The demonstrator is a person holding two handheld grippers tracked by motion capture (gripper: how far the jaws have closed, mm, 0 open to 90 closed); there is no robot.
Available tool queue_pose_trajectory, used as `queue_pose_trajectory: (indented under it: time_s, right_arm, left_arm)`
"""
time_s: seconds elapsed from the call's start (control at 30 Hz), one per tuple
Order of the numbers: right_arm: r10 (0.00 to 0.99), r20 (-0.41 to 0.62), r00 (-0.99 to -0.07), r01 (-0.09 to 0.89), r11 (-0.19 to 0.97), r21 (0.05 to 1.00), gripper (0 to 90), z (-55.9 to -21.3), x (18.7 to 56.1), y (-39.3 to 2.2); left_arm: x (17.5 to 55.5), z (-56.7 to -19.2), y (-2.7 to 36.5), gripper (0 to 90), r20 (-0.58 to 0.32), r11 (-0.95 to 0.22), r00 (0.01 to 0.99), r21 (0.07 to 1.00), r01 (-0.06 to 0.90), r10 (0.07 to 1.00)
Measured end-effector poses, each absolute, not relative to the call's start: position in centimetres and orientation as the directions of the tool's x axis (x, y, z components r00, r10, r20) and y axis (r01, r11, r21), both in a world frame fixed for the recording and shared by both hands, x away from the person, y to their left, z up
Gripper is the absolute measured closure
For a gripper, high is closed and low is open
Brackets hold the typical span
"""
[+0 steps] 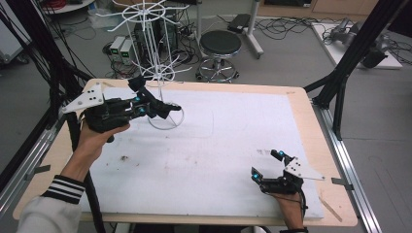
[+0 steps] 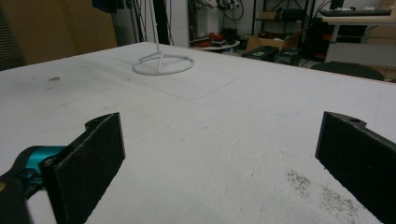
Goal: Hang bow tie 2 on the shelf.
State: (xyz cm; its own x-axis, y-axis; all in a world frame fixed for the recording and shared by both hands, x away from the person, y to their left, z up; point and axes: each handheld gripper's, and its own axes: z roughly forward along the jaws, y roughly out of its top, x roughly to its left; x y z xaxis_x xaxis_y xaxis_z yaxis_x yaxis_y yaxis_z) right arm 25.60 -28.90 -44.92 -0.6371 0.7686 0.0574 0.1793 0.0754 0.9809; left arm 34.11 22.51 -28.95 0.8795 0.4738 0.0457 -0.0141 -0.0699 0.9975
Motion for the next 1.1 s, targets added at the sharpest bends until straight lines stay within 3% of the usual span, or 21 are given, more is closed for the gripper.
queue_pose_trajectory:
  time_s: [1.1]
  right_arm:
    - [0.789,0.048,-0.612,0.146,0.053,0.988,0.7,-45.0,25.5,-29.1]
  left_arm:
    - [34.7,-28.4,24.1,80.0,-0.002,0.016,0.82,1.0,-0.009,0.572]
